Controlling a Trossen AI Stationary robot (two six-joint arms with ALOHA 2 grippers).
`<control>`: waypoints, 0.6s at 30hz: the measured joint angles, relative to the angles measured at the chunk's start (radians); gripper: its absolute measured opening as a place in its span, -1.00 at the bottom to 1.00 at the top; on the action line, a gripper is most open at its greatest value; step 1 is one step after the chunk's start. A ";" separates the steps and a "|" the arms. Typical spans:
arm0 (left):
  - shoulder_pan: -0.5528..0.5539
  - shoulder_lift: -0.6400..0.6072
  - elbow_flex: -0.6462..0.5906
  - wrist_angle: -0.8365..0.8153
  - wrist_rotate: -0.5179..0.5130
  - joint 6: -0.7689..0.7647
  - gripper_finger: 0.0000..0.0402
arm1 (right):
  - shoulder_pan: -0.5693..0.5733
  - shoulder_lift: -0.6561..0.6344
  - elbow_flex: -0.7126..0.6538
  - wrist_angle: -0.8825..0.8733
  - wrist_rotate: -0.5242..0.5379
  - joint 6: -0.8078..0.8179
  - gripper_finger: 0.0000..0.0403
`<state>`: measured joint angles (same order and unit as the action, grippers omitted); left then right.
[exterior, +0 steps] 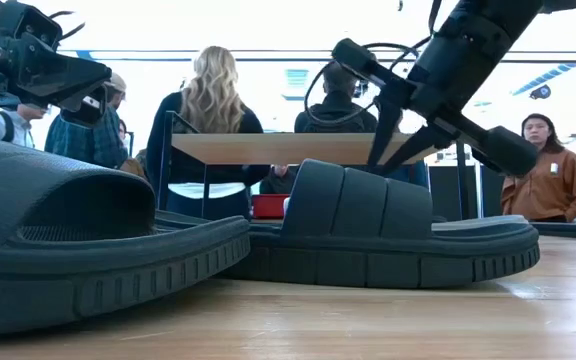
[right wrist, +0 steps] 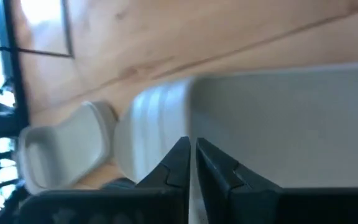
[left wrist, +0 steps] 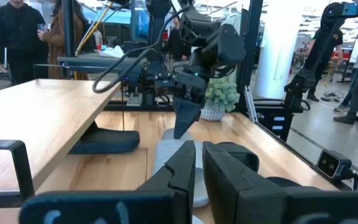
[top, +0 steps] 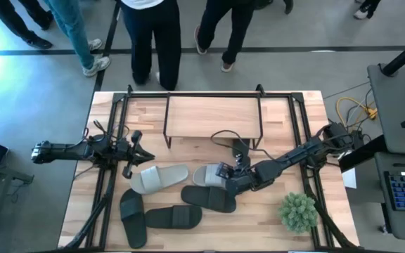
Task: Pick and place slides into the shelf
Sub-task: Put the gray slipper on the shelf
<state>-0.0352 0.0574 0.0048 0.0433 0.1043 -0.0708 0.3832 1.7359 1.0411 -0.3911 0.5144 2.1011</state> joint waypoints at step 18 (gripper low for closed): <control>0.000 0.001 0.000 0.001 0.000 0.000 -0.92 | 0.002 0.005 -0.017 0.067 -0.055 -0.099 0.10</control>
<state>-0.0351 0.0580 0.0048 0.0443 0.1043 -0.0708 0.3854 1.7405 1.0241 -0.3246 0.4596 2.0018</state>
